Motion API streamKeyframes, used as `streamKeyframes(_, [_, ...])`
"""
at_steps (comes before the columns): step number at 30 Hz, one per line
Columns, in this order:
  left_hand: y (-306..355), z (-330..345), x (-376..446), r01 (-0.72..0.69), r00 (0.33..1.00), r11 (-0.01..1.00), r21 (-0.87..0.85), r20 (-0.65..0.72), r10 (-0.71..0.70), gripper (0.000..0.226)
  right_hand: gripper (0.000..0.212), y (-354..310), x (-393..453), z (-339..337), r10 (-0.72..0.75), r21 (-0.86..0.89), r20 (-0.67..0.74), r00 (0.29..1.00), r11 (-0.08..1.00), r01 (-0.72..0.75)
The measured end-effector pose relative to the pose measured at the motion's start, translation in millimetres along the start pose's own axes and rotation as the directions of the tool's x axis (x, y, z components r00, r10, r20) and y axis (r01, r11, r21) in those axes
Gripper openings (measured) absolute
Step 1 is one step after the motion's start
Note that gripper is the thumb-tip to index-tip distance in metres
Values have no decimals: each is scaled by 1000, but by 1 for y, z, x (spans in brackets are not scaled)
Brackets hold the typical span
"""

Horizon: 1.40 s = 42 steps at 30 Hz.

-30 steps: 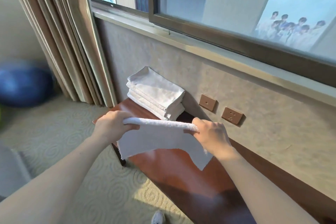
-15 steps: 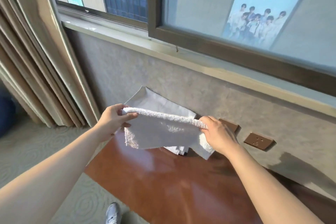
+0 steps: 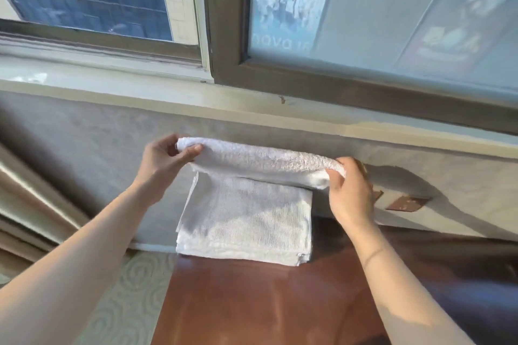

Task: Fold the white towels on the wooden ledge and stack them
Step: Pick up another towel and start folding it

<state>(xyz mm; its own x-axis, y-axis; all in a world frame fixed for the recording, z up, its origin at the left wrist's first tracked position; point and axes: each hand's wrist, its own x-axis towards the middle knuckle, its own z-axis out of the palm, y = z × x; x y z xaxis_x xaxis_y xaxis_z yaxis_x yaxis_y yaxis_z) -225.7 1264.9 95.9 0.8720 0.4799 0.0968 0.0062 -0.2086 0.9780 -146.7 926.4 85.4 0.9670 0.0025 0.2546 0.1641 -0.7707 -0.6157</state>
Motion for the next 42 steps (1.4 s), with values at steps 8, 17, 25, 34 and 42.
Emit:
streamKeyframes(8, [-103, -18, -29, 157, 924, 877, 453, 246, -293, 18, 20, 75, -73, 76, -35, 42, 326, 945, 999, 23])
streamKeyframes(17, [-112, -2, -48, 206, 931, 816, 540, 147, -333, 30, 22, 99, -68, 96, 29, -48, 510, 860, 999, -6])
streamKeyframes(25, [-121, 82, -25, -338, 873, 601, 724, 480, -88, 72, 51, 23, -43, 143, -307, -92, 403, 862, 924, 372])
streamKeyframes(34, [-171, 80, -17, -411, 899, 309, 858, 438, -19, 64, 63, 68, -42, 180, -212, -234, 403, 890, 917, 324])
streamKeyframes(42, [-189, 80, -13, -450, 870, 295, 843, 488, -67, 62, 64, 78, -45, 194, -276, -264, 376, 885, 883, 388])
